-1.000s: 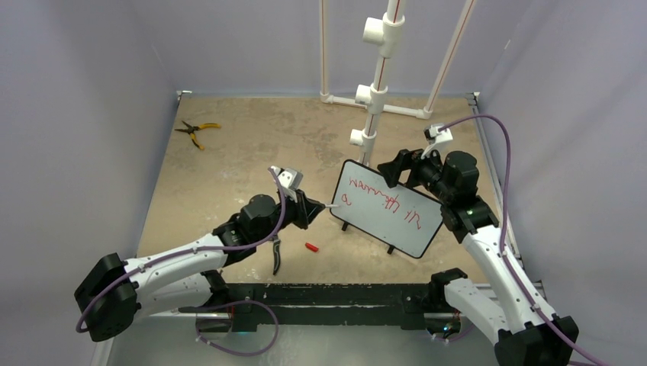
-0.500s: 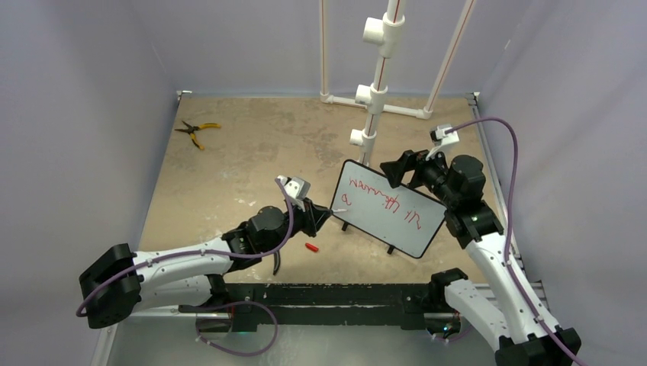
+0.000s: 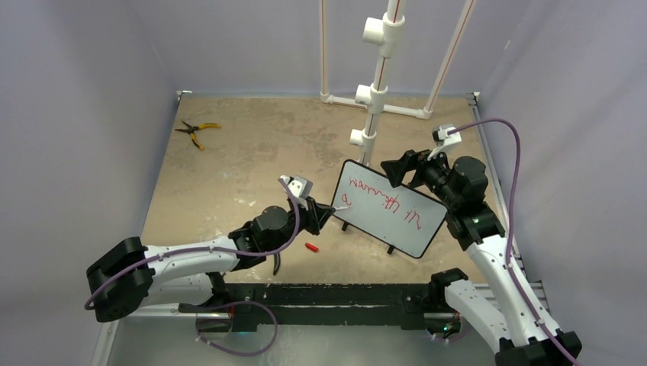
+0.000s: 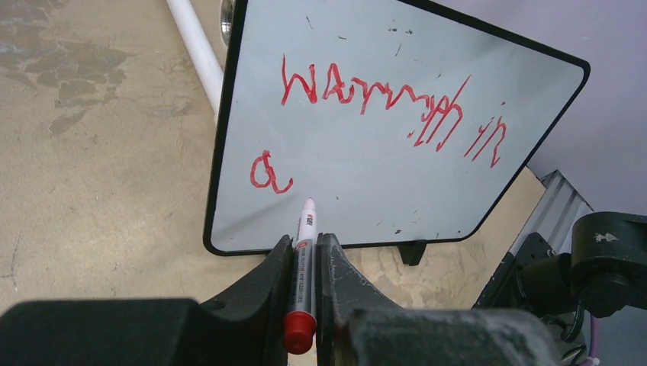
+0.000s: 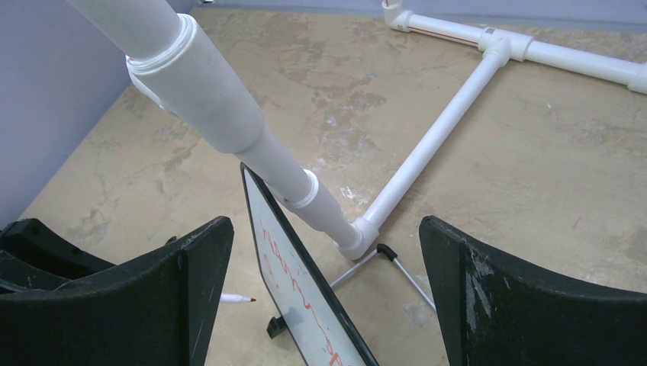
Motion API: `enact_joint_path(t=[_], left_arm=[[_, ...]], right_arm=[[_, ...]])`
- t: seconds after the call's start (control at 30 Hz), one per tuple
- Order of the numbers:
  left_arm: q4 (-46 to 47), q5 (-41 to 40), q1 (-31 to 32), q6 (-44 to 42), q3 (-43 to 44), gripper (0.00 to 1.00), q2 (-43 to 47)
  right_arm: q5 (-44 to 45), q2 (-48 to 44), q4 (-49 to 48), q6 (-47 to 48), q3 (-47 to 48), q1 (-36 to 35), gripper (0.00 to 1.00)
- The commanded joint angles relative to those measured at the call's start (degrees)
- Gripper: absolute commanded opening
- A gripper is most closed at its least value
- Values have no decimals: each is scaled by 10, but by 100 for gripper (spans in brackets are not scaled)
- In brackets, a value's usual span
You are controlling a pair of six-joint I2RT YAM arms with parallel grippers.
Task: Write a sentence on the whiteboard
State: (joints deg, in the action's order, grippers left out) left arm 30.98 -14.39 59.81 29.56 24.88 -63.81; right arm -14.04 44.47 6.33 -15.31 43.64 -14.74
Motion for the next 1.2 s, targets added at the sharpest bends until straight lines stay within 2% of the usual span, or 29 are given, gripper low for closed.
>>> enact_joint_path(t=[0.0, 0.6, 1.17], left_arm=[[53, 6, 3, 8, 16, 0, -23], [124, 19, 4, -3, 63, 0, -114], [120, -27, 4, 3, 41, 0, -86]], right_arm=[[-3, -8, -22, 11, -1, -3, 94], [-4, -7, -23, 13, -2, -3, 94], [-5, -4, -23, 13, -2, -3, 94]])
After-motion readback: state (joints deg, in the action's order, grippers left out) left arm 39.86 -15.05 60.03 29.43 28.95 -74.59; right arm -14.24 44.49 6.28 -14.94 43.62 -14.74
